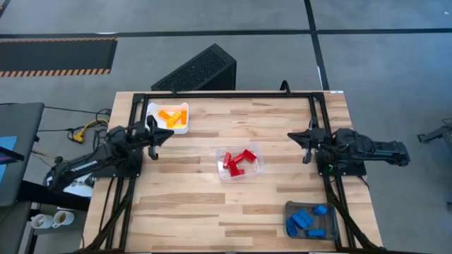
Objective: Sort & place blocks by color
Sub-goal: Return to Home Position
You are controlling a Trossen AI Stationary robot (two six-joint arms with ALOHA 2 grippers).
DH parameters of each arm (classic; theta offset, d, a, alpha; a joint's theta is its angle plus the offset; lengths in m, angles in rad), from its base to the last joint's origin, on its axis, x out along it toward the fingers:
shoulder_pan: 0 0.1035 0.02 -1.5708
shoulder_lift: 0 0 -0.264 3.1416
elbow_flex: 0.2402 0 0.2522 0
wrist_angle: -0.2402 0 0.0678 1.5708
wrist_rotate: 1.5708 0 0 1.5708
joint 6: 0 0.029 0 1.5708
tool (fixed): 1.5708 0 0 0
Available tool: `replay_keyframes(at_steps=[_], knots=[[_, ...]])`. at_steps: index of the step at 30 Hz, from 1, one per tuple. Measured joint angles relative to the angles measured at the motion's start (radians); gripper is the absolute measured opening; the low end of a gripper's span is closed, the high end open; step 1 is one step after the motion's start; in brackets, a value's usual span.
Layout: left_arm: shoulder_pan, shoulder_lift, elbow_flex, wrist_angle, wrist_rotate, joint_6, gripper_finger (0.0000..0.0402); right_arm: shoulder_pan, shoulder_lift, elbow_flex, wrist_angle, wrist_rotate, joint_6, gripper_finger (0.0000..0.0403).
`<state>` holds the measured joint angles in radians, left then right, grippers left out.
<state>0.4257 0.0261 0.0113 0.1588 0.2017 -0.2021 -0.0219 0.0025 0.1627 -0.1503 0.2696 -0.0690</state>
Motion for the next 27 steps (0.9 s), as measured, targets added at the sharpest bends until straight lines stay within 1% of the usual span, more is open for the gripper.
replay_keyframes(at_steps=[2,5,8,12,16,22,27], knots=[[-0.007,0.001,0.0,-0.037,-0.012,0.003,0.0,-0.001,0.0,0.0,-0.034,0.019,0.055,0.002],[-0.017,-0.014,0.0,-0.035,-0.017,0.022,0.0,-0.001,0.01,0.001,-0.06,0.022,0.133,0.0027],[-0.022,-0.015,-0.001,-0.064,-0.012,0.032,0.0,0.0,0.01,-0.001,-0.093,0.021,0.175,0.0033],[-0.022,-0.016,-0.001,-0.085,-0.01,0.023,0.0,0.0,0.011,0.0,-0.134,0.021,0.175,0.0035],[-0.022,-0.01,-0.002,-0.099,-0.052,0.007,0.0,0.0,0.01,0.0,-0.161,0.021,0.175,0.0033],[-0.022,-0.009,-0.003,-0.102,-0.084,0.005,0.0,0.0,0.01,0.0,-0.183,0.02,0.174,0.0031],[-0.022,-0.009,-0.003,-0.103,-0.085,0.005,0.0,0.0,0.01,0.0,-0.193,0.021,0.175,0.0031]])
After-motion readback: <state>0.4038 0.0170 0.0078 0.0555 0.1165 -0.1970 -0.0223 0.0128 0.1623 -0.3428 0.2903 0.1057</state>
